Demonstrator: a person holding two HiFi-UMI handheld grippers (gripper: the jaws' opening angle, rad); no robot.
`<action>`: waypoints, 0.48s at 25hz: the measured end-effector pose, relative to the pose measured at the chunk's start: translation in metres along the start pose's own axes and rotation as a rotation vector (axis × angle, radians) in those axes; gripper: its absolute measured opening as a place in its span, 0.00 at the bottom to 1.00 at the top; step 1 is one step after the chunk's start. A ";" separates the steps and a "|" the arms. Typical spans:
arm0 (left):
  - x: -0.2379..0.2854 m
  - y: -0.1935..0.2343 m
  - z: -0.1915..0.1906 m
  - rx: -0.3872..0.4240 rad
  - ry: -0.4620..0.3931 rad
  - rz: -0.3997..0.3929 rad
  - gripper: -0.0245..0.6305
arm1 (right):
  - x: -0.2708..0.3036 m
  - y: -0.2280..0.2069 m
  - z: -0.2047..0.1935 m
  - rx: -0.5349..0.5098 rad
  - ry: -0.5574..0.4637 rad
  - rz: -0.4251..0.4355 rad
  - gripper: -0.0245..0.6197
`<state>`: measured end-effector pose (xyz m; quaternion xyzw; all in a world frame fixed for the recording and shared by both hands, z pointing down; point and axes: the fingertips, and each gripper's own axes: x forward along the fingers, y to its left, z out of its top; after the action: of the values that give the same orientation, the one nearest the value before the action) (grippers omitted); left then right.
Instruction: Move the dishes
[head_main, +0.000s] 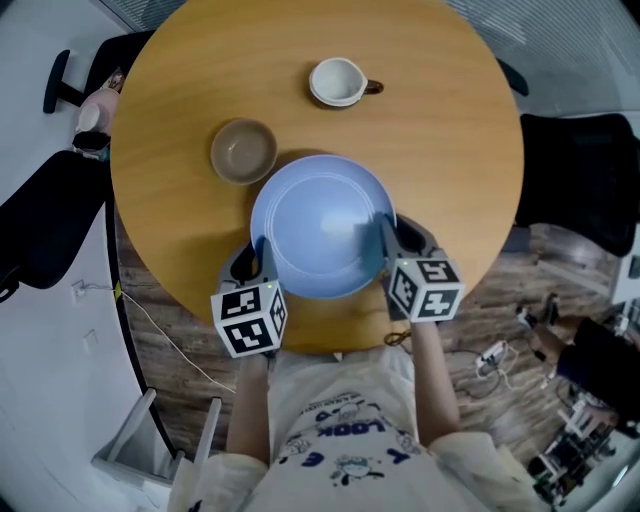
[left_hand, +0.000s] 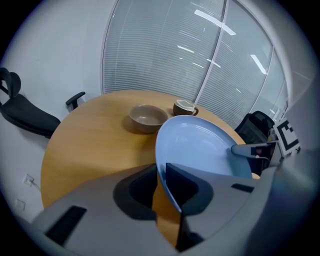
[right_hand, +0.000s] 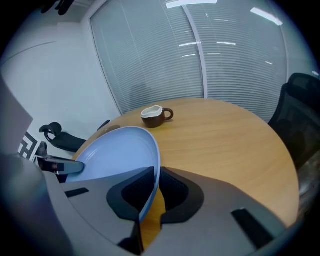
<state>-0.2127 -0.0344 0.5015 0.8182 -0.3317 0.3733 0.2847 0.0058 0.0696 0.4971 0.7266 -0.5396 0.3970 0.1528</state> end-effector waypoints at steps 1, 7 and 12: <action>0.000 -0.002 0.003 0.011 -0.001 -0.007 0.12 | -0.003 -0.001 0.001 0.006 -0.005 -0.008 0.09; -0.004 -0.018 0.020 0.071 -0.013 -0.041 0.12 | -0.021 -0.013 0.007 0.042 -0.029 -0.043 0.09; -0.001 -0.035 0.027 0.105 -0.015 -0.062 0.12 | -0.030 -0.028 0.011 0.067 -0.039 -0.066 0.09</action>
<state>-0.1751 -0.0320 0.4778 0.8448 -0.2883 0.3750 0.2501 0.0328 0.0925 0.4739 0.7564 -0.5045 0.3953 0.1307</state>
